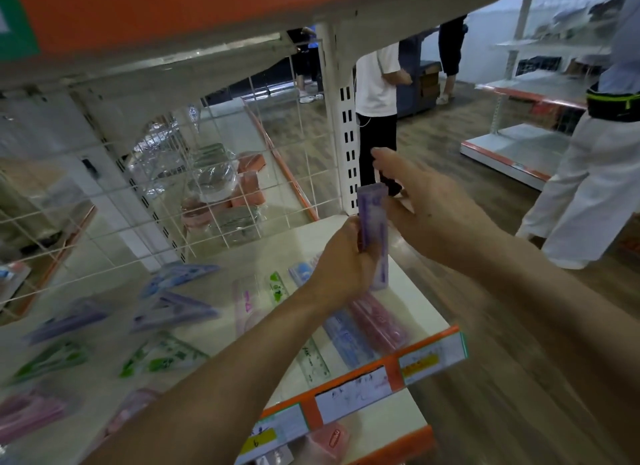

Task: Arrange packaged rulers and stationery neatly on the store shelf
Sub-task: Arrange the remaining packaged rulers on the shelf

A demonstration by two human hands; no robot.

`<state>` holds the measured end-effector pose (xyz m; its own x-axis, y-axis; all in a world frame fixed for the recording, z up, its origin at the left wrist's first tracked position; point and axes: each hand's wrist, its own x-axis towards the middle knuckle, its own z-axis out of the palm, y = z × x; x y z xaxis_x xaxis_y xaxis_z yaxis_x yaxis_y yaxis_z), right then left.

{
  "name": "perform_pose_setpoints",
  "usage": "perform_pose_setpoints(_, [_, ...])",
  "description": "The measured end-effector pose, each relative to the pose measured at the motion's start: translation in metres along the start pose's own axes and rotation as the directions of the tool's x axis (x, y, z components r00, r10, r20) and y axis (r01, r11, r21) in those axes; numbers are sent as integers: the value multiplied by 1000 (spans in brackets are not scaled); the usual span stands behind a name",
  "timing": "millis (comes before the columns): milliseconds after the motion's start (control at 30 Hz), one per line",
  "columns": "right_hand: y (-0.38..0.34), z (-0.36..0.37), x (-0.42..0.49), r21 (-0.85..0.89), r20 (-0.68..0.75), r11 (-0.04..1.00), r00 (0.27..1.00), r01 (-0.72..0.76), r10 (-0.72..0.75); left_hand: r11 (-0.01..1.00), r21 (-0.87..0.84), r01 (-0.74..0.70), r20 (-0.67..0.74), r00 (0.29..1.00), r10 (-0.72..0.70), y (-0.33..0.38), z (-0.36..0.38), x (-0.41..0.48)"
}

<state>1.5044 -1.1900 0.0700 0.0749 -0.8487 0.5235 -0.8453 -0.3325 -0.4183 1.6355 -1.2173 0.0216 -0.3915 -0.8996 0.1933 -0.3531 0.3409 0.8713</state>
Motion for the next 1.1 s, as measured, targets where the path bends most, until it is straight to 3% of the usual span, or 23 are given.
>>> perform_pose_setpoints(100, [-5,5,-3,-72,17,990,992,123,-122,1000,14,-13,-18,1000,13,-1,1,0])
perform_pose_setpoints(267, [-6,-1,4,-59,19,994,995,97,-96,999,28,-16,-11,1000,16,-3,3,0])
perform_pose_setpoints(333, [-4,7,-2,105,114,994,993,19,-31,1000,-19,-21,-12,1000,20,-5,3,1])
perform_pose_setpoints(400, [6,14,-11,390,86,904,984,-177,155,993,-106,50,-65,996,-58,-4,1,4])
perform_pose_setpoints(433, [12,16,-16,444,58,866,972,-230,228,979,-175,104,-93,988,-122,-2,-1,5])
perform_pose_setpoints(533, [23,23,-31,189,123,947,963,-258,238,883,-407,234,-71,955,-286,3,-2,8])
perform_pose_setpoints(600, [22,33,-38,-48,170,990,976,-130,136,830,-464,309,-27,932,-361,5,2,8])
perform_pose_setpoints(667, [19,37,-37,-237,186,968,974,-86,132,804,-477,357,-6,913,-409,7,7,7])
perform_pose_setpoints(833, [17,30,-34,-319,260,936,936,-148,237,760,-452,467,24,858,-513,13,12,7])
perform_pose_setpoints(1100, [8,22,-19,-411,353,889,864,-200,358,719,-470,511,106,842,-529,19,18,2])
